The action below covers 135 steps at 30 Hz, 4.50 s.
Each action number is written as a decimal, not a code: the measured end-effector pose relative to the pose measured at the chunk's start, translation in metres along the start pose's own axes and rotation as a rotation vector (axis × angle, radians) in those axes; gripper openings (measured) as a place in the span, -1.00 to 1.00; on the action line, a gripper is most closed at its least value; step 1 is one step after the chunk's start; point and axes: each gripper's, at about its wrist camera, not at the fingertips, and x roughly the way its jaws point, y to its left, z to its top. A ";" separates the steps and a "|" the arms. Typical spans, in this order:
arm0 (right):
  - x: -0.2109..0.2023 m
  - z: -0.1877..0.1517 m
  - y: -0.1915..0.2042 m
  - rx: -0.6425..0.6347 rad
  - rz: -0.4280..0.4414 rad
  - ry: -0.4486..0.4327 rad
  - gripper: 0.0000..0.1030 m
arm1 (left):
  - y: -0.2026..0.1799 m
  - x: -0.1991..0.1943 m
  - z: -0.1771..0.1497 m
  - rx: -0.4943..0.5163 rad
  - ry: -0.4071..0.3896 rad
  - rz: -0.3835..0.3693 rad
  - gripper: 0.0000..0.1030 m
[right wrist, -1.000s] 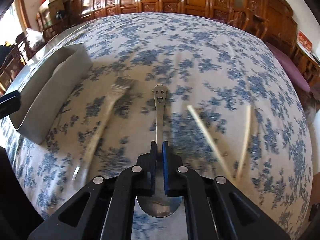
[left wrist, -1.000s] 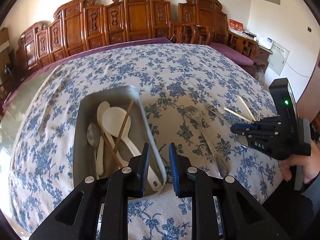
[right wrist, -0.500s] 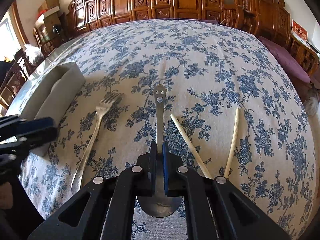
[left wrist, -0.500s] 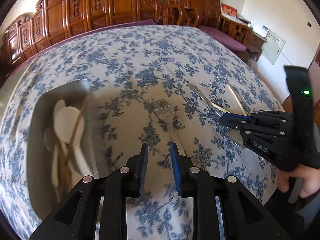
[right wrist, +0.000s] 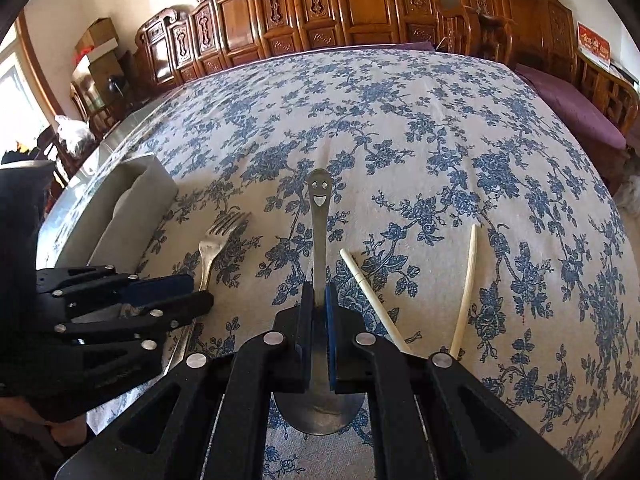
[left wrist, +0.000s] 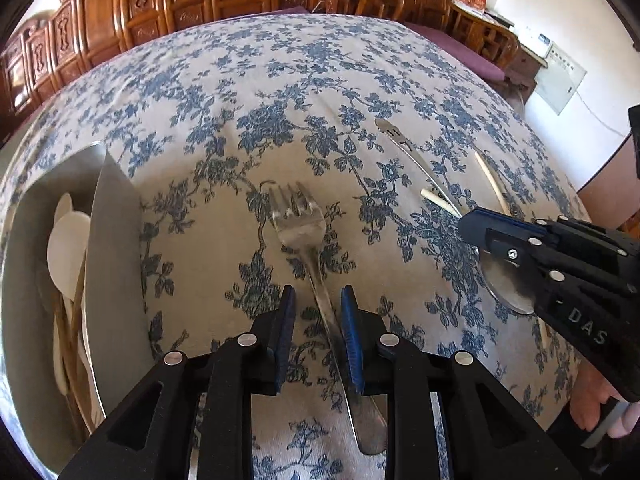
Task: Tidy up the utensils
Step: 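Grasp the metal fork by its handle with the left gripper and lift, then carry the metal fork into the grey tray and open left while right holds the spoon, then lower the smiley-face metal spoon into the grey tray and open the right gripper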
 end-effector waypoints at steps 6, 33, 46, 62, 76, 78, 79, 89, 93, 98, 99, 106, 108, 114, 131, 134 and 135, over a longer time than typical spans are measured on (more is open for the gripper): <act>-0.001 0.001 0.001 0.004 0.008 -0.004 -0.86 | -0.007 0.005 0.007 0.036 -0.006 0.058 -0.66; -0.001 -0.001 0.013 -0.031 0.008 -0.004 -0.86 | 0.017 -0.072 -0.012 0.025 -0.192 0.044 -0.97; -0.007 0.002 0.019 -0.041 0.024 -0.024 -0.86 | 0.011 -0.115 -0.014 0.044 -0.308 0.031 -0.97; -0.026 0.001 0.086 -0.131 0.159 -0.064 -0.86 | 0.084 -0.151 -0.018 -0.048 -0.333 0.139 -0.96; -0.027 0.000 0.099 -0.160 0.171 -0.064 -0.86 | 0.147 -0.115 -0.026 -0.096 -0.243 0.198 -0.96; -0.026 0.000 0.097 -0.152 0.173 -0.063 -0.86 | 0.151 -0.103 -0.028 -0.096 -0.217 0.205 -0.96; -0.025 0.001 0.096 -0.150 0.174 -0.062 -0.86 | 0.153 -0.099 -0.029 -0.098 -0.208 0.206 -0.96; -0.021 0.000 0.105 -0.175 0.188 -0.054 -0.86 | 0.158 -0.064 -0.028 -0.096 -0.145 0.219 -0.96; -0.019 0.000 0.105 -0.174 0.190 -0.051 -0.86 | 0.156 -0.054 -0.027 -0.088 -0.122 0.227 -0.96; -0.018 -0.001 0.106 -0.181 0.189 -0.044 -0.86 | 0.157 -0.049 -0.027 -0.094 -0.094 0.236 -0.95; -0.018 -0.002 0.106 -0.184 0.186 -0.042 -0.86 | 0.158 -0.049 -0.027 -0.100 -0.091 0.232 -0.95; -0.016 -0.003 0.108 -0.192 0.167 -0.031 -0.86 | 0.158 -0.057 -0.029 -0.114 -0.117 0.204 -0.95; -0.015 -0.002 0.108 -0.189 0.161 -0.029 -0.86 | 0.158 -0.060 -0.030 -0.117 -0.121 0.193 -0.95; -0.020 0.005 0.120 -0.208 0.149 -0.036 -0.86 | 0.157 -0.077 -0.032 -0.112 -0.161 0.176 -0.95; -0.001 0.039 0.210 -0.231 0.247 -0.002 -0.86 | 0.206 -0.113 -0.041 -0.194 -0.232 0.179 -0.95; 0.011 0.043 0.220 -0.214 0.248 0.013 -0.86 | 0.216 -0.115 -0.043 -0.203 -0.237 0.210 -0.95; 0.014 0.044 0.222 -0.209 0.249 0.017 -0.86 | 0.219 -0.116 -0.043 -0.208 -0.238 0.214 -0.95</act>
